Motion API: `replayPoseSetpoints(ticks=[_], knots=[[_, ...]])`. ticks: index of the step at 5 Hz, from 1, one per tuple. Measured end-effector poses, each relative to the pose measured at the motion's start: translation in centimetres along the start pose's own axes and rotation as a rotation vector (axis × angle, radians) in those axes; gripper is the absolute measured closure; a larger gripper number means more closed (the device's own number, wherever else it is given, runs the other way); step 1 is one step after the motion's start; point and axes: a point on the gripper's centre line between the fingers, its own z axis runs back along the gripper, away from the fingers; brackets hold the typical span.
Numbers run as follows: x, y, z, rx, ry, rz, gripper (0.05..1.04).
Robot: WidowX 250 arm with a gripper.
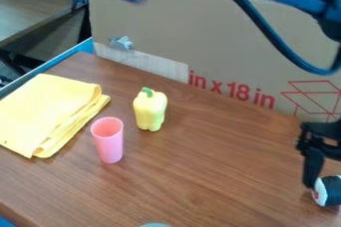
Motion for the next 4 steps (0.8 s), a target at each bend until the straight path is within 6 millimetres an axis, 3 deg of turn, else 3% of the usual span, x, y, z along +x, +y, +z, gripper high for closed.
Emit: replayPoseSetpoints(ticks=[3,4], knots=[[1.8,-0.2,-1.2,-0.006,-0.056,0.104,0.083],[2.8,0.3,-2.7,-0.02,-0.024,0.16,0.082]])
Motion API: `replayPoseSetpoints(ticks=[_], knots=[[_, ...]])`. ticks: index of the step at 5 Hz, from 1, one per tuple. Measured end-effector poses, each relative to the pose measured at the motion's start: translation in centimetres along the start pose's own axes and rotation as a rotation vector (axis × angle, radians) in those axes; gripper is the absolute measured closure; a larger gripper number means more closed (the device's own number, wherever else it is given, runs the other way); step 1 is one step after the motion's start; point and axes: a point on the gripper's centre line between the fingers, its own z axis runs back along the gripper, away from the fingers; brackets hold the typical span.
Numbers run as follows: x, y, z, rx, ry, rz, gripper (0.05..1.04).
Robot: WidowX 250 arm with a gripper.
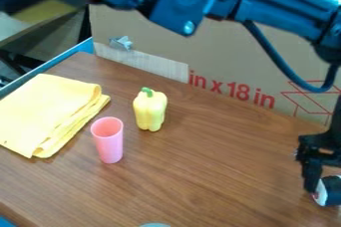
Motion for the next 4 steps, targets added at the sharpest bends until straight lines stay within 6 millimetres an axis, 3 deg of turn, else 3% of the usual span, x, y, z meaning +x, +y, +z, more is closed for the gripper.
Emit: replayPoseSetpoints(ticks=[2,3,4], knots=[[0.5,-0.7,-1.5,-0.049,0.051,0.113,0.136],[0.4,-0.4,-1.7,-0.053,0.1,0.14,0.362],[-0.2,0.2,-1.4,-0.027,0.126,0.088,0.412]])
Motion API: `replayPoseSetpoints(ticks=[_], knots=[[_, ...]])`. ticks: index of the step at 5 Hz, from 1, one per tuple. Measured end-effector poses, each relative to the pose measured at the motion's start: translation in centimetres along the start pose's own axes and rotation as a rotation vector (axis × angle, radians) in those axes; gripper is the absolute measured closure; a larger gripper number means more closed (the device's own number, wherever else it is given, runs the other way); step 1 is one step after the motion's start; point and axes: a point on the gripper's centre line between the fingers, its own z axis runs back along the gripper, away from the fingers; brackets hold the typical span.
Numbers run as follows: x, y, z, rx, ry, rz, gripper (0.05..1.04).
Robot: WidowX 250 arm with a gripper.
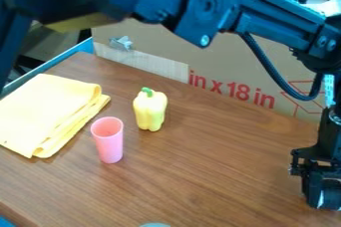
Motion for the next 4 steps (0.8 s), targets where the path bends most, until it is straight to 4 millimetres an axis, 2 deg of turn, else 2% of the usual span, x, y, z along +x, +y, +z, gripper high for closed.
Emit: replayPoseSetpoints(ticks=[1,2,3,4], knots=[[-2.4,3.0,5.0,0.065,0.002,-0.18,0.412],[-4.8,8.5,7.6,0.13,0.049,-0.309,0.412],[-6.1,14.4,8.0,0.166,0.088,-0.356,0.412],[-6.5,19.8,8.2,0.208,0.093,-0.335,0.412]])
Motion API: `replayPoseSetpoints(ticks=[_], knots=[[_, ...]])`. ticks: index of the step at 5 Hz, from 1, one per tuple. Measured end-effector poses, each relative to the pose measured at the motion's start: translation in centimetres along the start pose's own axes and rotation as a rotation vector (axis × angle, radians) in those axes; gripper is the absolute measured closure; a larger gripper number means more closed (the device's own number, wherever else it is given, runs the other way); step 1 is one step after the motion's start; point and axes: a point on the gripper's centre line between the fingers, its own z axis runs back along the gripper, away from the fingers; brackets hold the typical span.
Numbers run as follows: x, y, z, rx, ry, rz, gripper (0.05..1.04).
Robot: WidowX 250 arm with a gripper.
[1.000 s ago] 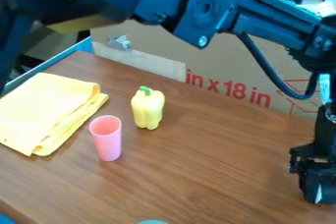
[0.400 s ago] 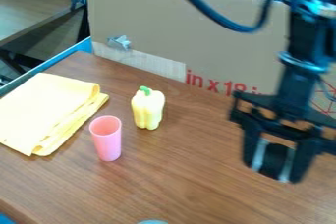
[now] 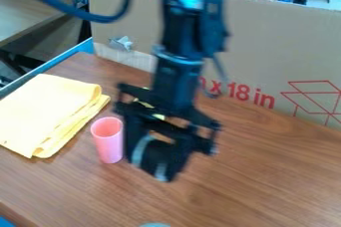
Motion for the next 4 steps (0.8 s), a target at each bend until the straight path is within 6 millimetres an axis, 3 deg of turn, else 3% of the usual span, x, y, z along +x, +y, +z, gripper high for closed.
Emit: replayPoseSetpoints(ticks=[1,2,3,4], knots=[[-1.2,5.1,-2.1,0.081,0.04,0.057,0.412],[-1.6,9.1,-4.5,0.11,0.059,0.103,0.412],[-1.3,11.7,-7.0,0.149,0.073,0.13,0.412],[-0.4,12.8,-10.8,0.146,0.118,0.096,0.412]])
